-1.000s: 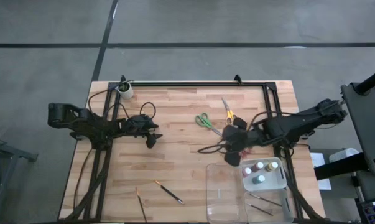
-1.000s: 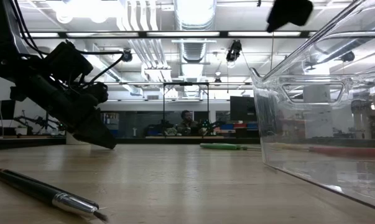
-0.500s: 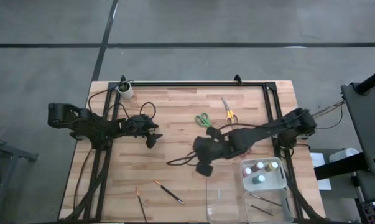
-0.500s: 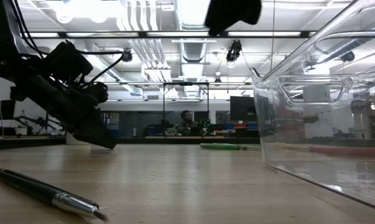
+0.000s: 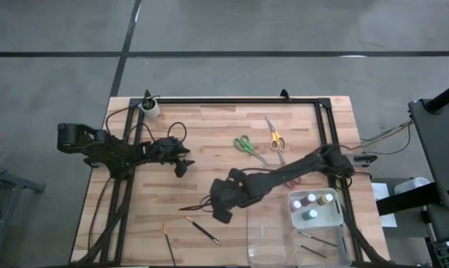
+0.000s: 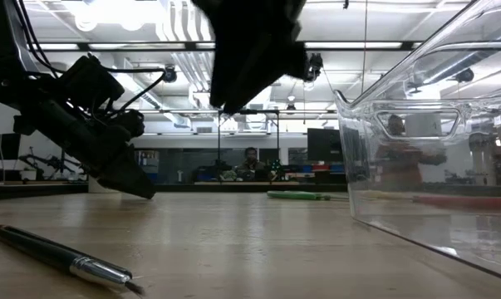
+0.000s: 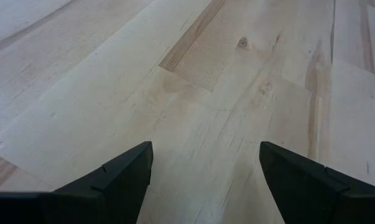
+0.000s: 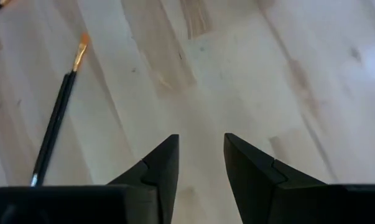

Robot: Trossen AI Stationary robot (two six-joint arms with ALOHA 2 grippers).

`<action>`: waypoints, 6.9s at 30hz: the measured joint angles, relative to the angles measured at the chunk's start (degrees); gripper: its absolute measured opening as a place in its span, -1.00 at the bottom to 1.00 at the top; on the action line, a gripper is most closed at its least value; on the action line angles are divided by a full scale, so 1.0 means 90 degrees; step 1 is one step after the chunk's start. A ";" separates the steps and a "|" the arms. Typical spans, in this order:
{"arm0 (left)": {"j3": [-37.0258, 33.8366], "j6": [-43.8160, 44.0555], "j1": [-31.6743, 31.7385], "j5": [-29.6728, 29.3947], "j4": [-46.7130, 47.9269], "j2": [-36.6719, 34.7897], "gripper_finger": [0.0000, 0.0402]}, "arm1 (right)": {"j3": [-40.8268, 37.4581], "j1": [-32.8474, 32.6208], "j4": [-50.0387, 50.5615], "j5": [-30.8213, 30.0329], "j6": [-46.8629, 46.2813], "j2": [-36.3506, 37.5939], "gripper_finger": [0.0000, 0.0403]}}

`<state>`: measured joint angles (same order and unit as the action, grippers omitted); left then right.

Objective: Pick & Place Paint Supplies
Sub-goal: Put the right gold paintbrush into the right transparent bin

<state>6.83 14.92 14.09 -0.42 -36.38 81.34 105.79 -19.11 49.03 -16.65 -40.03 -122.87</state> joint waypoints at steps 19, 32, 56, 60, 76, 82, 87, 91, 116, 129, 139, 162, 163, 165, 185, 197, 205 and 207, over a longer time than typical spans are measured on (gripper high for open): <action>0.0000 0.0000 0.0002 0.0002 -0.0002 0.0000 0.51 | 0.2097 -0.0960 0.0111 -0.1523 -0.0059 -0.1856 -0.39; 0.0002 0.0000 0.0001 -0.0001 -0.0001 0.0000 0.51 | 0.2087 -0.1076 -0.0723 -0.1353 -0.0323 -0.2081 -0.39; 0.0002 0.0000 0.0000 -0.0001 0.0000 0.0000 0.51 | 0.0912 -0.1069 -0.2858 -0.0420 0.0113 -0.2081 -0.39; 0.0002 0.0000 0.0002 0.0000 0.0000 0.0000 0.51 | 0.0774 -0.1062 -0.3047 -0.0300 0.0166 -0.2081 -0.39; 0.0000 0.0000 -0.0001 0.0002 0.0000 0.0000 0.51 | 0.0296 -0.1013 -0.3588 -0.0328 0.0455 -0.2071 -0.39; 0.0001 0.0000 0.0000 -0.0001 0.0000 0.0000 0.51 | 0.0237 -0.1001 -0.3618 -0.0322 0.0454 -0.2069 -0.39; 0.0001 0.0000 -0.0001 -0.0001 0.0000 0.0000 0.51 | 0.0110 -0.1001 -0.3668 -0.0326 0.0467 -0.2047 -0.39; 0.0002 0.0000 0.0002 -0.0001 0.0000 0.0000 0.51 | 0.0076 -0.0992 -0.3662 -0.0332 0.0468 -0.2042 -0.39; 0.0002 0.0000 0.0000 0.0001 0.0000 0.0000 0.51 | 0.0292 -0.0965 -0.3555 -0.0738 0.0533 -0.2001 -0.39; 0.0002 0.0000 0.0000 0.0000 -0.0002 0.0000 0.51 | 0.0294 -0.0938 -0.3419 -0.0863 0.0840 -0.1984 -0.39; 0.0002 0.0000 0.0000 0.0000 0.0000 0.0000 0.51 | 0.0275 -0.0943 -0.3283 -0.0850 0.0949 -0.1984 -0.39; 0.0002 0.0000 0.0001 0.0001 -0.0001 0.0000 0.51 | 0.0186 -0.1067 -0.3327 -0.0841 0.1187 -0.1986 -0.39; 0.0002 0.0000 0.0000 -0.0001 -0.0001 0.0000 0.51 | 0.0186 -0.1065 -0.3310 -0.0840 0.1187 -0.1986 -0.39; 0.0002 0.0000 0.0001 0.0000 -0.0001 0.0000 0.51 | 0.0186 -0.1056 -0.3273 -0.0837 0.1185 -0.1986 -0.39; 0.0002 0.0000 0.0001 0.0002 0.0000 0.0000 0.51 | 0.0181 -0.1050 -0.2224 -0.1498 0.1185 -0.1957 -0.39; 0.0001 0.0000 0.0001 0.0001 0.0000 0.0000 0.51 | 0.0171 -0.1025 -0.2288 -0.1234 0.1422 -0.1962 -0.39; 0.0001 0.0000 -0.0001 -0.0001 0.0000 0.0000 0.51 | 0.0166 -0.1033 -0.2307 -0.1115 0.1522 -0.1960 -0.39; 0.0002 0.0000 -0.0001 0.0002 0.0000 0.0000 0.51 | 0.0166 -0.1030 -0.2309 -0.1035 0.1525 -0.1960 -0.39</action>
<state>6.85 14.92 14.09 -0.40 -36.38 81.34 107.28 -28.38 28.25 -25.97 -26.30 -140.51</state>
